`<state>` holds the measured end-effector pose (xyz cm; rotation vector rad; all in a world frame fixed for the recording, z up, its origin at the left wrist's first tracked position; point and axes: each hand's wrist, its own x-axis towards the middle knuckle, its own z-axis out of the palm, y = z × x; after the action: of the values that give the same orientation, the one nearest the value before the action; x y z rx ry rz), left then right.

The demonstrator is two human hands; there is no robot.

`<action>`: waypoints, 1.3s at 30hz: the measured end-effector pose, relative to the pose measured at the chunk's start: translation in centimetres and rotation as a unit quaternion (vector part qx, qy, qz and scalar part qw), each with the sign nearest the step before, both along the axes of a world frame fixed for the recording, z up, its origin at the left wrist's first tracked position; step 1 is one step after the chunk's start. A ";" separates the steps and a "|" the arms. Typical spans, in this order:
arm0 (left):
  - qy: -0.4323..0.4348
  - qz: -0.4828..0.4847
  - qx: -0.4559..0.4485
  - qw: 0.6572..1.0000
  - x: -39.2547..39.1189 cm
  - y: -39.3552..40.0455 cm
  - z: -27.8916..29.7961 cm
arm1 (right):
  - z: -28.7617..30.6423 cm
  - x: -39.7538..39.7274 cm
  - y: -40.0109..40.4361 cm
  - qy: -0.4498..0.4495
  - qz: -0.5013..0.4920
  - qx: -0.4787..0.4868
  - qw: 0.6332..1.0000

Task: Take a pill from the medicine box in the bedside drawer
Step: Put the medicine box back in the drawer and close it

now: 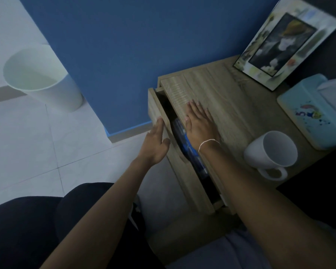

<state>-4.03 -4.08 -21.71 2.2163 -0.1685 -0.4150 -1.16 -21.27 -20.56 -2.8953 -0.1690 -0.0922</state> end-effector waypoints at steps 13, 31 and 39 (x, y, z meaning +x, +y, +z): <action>0.006 -0.076 0.071 0.995 2.4 -2.0 0.3 | -0.3 0.2 -0.1 -0.013 -0.006 0.010 1.000; -0.060 -0.105 0.100 0.988 2.7 -1.8 -0.1 | -0.7 0.3 0.0 -0.005 -0.010 0.010 1.000; -0.095 -0.070 0.151 0.981 1.1 0.1 2.7 | -0.1 -0.2 0.1 0.041 -0.005 -0.018 0.999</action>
<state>-2.88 -4.00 -19.04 2.5542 -0.3868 -0.3201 -1.33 -21.14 -20.61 -2.9297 -0.1414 0.0292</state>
